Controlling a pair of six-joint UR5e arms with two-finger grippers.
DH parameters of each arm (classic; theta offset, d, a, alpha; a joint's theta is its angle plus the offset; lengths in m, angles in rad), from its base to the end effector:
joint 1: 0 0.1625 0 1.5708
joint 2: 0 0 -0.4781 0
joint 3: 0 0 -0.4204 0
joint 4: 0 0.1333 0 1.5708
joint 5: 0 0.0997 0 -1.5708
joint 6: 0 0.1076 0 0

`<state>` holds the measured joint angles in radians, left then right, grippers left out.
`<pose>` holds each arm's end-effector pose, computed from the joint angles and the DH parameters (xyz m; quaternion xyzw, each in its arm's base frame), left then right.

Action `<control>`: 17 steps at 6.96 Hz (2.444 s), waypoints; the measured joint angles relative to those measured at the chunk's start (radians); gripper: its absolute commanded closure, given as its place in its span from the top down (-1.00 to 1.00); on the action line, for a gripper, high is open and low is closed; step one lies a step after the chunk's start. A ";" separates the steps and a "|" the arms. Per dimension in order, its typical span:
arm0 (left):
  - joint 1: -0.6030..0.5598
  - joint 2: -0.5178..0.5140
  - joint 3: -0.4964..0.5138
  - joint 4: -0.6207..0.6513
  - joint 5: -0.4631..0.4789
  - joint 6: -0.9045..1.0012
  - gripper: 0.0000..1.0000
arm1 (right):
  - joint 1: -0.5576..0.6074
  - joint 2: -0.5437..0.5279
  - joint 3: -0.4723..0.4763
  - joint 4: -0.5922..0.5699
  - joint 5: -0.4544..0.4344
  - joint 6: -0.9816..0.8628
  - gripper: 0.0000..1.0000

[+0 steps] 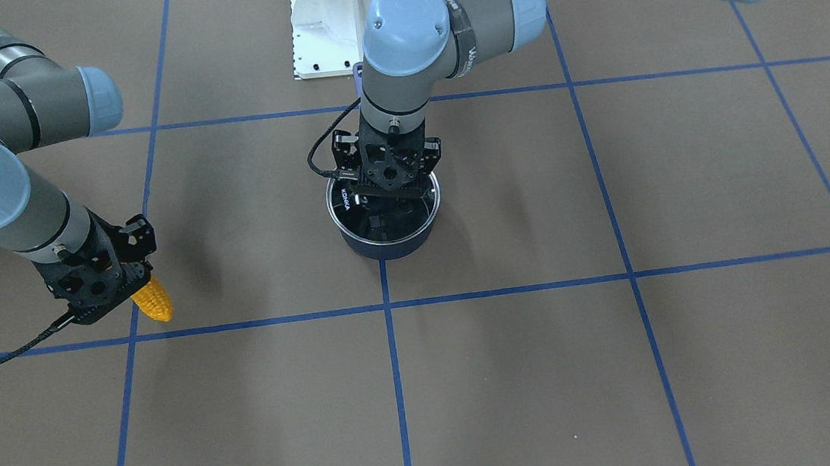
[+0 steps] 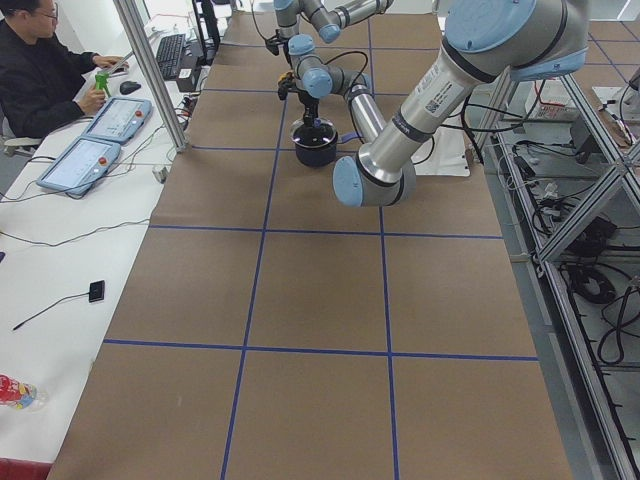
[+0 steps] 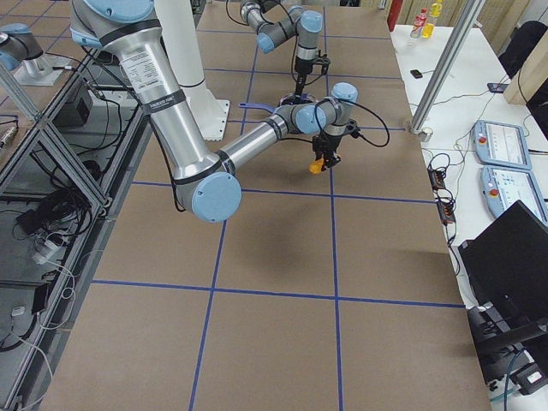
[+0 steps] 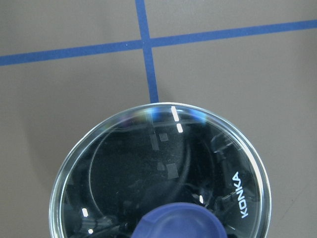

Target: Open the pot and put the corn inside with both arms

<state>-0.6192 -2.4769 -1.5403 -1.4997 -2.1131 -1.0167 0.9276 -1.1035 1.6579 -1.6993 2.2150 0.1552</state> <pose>0.5910 -0.5167 0.1266 0.0035 0.4506 0.0760 0.8895 -0.3644 -0.6006 0.4052 0.0644 -0.3630 -0.2889 0.8835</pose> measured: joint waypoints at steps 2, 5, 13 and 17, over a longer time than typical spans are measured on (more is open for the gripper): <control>-0.038 0.003 -0.015 0.006 -0.006 0.015 0.37 | -0.001 0.009 0.018 0.000 0.005 0.004 -0.38; -0.101 0.031 -0.036 0.011 -0.040 0.077 0.38 | -0.033 0.061 0.049 -0.002 0.012 0.083 -0.38; -0.275 0.203 -0.122 0.026 -0.096 0.336 0.38 | -0.234 0.336 -0.008 -0.005 -0.026 0.409 -0.36; -0.291 0.222 -0.122 0.024 -0.096 0.368 0.37 | -0.331 0.436 -0.142 -0.003 -0.142 0.416 0.67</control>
<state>-0.9107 -2.2548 -1.6618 -1.4755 -2.2089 -0.6483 0.5967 -0.6675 1.5154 -1.7024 2.0727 0.5711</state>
